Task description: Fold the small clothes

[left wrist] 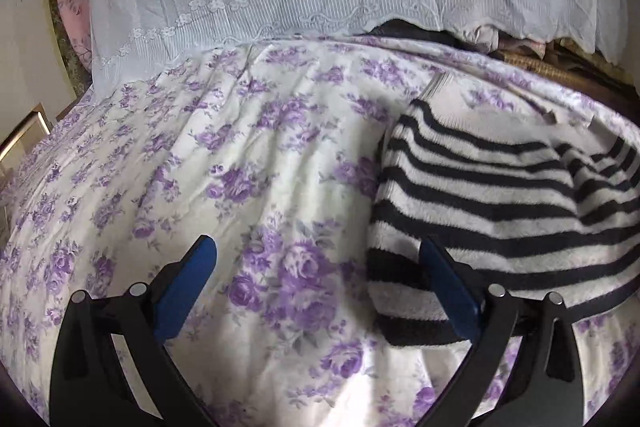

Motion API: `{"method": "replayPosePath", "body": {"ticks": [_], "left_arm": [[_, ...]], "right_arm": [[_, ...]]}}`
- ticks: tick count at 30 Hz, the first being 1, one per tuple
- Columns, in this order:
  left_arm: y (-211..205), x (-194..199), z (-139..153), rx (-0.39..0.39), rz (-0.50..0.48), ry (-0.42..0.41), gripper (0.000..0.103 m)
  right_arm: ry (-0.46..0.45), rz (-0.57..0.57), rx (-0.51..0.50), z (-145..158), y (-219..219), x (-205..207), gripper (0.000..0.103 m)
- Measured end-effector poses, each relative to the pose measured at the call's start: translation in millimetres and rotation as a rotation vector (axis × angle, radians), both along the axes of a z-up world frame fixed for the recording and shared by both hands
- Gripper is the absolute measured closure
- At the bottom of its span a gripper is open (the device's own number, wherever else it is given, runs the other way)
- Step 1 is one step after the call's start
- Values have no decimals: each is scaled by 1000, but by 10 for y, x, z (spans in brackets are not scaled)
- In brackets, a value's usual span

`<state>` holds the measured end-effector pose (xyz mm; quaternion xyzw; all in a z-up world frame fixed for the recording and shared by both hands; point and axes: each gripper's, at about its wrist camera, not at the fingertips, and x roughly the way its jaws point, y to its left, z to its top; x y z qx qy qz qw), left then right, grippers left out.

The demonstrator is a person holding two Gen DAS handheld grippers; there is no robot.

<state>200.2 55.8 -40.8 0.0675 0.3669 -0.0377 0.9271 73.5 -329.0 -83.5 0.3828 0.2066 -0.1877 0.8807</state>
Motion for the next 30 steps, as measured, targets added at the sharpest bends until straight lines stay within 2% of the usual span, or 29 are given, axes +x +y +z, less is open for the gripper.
{"method": "replayPosePath", "body": {"ticks": [8, 13, 24, 27, 30], "left_arm": [[-7, 9, -27, -28, -16, 22, 4], [38, 57, -47, -66, -18, 50, 4], [59, 133, -57, -97, -23, 76, 4], [1, 246, 38, -91, -41, 89, 4], [-198, 344, 211, -85, -111, 87, 4]], "right_arm": [[-8, 27, -140, 477, 438, 169, 71], [-2, 58, -185, 624, 689, 308, 73], [5, 155, -231, 801, 1200, 619, 74], [14, 193, -226, 823, 1345, 698, 74], [13, 224, -211, 865, 1407, 744, 74]]}}
